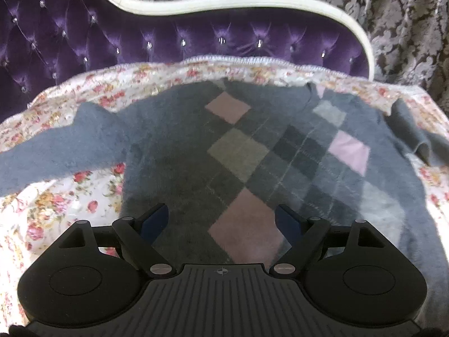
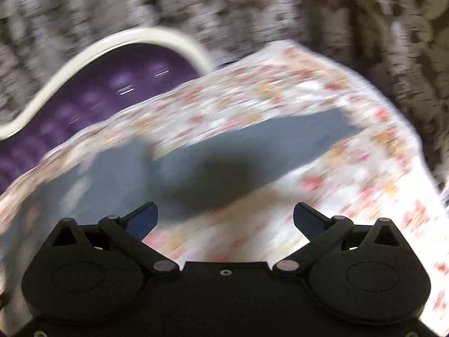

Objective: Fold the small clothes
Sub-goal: 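Reach the right tool to a sleeve cuff and close on it, then carry the held sleeve across the sweater body and open the right tool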

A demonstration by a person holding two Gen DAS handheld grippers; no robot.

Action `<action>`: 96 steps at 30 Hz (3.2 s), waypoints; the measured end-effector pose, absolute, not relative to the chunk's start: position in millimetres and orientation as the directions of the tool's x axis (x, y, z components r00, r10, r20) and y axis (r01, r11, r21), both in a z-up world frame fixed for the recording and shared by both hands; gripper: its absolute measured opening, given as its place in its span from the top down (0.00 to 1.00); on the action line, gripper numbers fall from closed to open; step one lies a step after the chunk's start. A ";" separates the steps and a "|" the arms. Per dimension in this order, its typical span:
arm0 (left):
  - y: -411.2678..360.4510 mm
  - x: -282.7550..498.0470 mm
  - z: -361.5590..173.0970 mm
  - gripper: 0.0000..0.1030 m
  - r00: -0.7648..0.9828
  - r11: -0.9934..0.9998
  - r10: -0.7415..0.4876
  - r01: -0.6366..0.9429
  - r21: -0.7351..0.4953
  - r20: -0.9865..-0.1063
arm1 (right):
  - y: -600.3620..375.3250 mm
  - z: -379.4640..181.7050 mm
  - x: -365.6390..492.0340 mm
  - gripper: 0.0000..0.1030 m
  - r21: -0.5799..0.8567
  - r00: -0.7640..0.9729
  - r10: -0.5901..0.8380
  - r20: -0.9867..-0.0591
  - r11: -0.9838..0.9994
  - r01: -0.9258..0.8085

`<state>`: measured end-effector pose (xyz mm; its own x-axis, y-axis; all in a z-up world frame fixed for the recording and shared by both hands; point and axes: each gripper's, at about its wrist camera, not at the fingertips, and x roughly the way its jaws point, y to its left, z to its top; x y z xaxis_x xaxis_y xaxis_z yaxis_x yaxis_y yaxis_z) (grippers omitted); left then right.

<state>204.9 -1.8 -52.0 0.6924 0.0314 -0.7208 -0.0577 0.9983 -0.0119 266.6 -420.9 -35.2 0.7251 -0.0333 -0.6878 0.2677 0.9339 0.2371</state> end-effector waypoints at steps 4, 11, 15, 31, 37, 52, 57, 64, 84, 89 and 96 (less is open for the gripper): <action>1.2 207.2 -67.6 0.19 0.681 0.998 0.018 -0.052 -0.024 -0.732 | -461.6 -56.1 297.3 0.01 0.215 0.713 -0.124 -0.691 0.905 0.367; 3.1 197.7 -74.6 0.10 0.734 0.999 -0.009 -0.015 -0.029 -0.679 | -505.1 -90.2 321.0 0.00 0.362 0.770 -0.075 -0.634 0.850 0.382; -0.6 197.3 -78.8 0.05 0.744 1.000 -0.006 -0.007 -0.018 -0.668 | -518.7 -94.4 331.6 0.00 0.421 0.801 -0.030 -0.598 0.839 0.345; 0.1 197.4 -80.2 0.05 0.742 0.999 -0.012 -0.011 -0.030 -0.670 | -543.4 -55.9 326.2 0.90 0.264 0.728 -0.216 -0.651 0.834 0.484; 3.0 199.6 -73.9 0.07 0.726 0.999 -0.022 -0.016 -0.049 -0.687 | -553.3 -2.2 311.8 0.90 0.251 0.764 -0.273 -0.585 0.835 0.490; 59.6 142.6 -36.3 0.08 0.738 0.985 -0.060 -0.064 -0.159 -0.672 | -269.5 127.3 359.4 0.90 0.202 0.897 0.218 -0.386 0.968 -0.148; 85.1 125.2 -38.6 0.08 0.730 0.981 -0.034 -0.106 -0.163 -0.683 | -139.4 97.6 375.1 0.90 0.221 0.802 0.430 -0.414 0.902 -0.370; 112.6 116.8 -45.6 0.08 0.710 0.972 -0.005 -0.162 -0.171 -0.704 | -6.7 11.5 376.8 0.90 0.172 0.653 0.521 -0.549 0.836 -0.522; 83.6 146.6 -70.3 0.08 0.663 0.987 -0.023 -0.104 -0.122 -0.748 | -181.2 -48.1 377.0 0.28 0.076 0.706 0.215 -0.675 0.972 -0.223; 77.4 147.0 -78.0 0.05 0.676 0.995 0.027 -0.087 -0.044 -0.736 | -237.9 -71.8 386.7 0.28 -0.013 0.692 0.014 -0.722 0.999 -0.033; 100.0 145.5 -66.6 0.14 0.675 0.991 -0.051 -0.058 -0.121 -0.736 | -254.3 -41.9 344.3 0.24 0.082 0.783 0.067 -0.618 0.996 -0.020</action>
<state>145.5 100.0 -66.7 0.6747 -0.0506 -0.7364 -0.0580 0.9909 -0.1213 344.3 -254.3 -41.9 0.7830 0.0671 -0.6183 -0.0202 0.9964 0.0825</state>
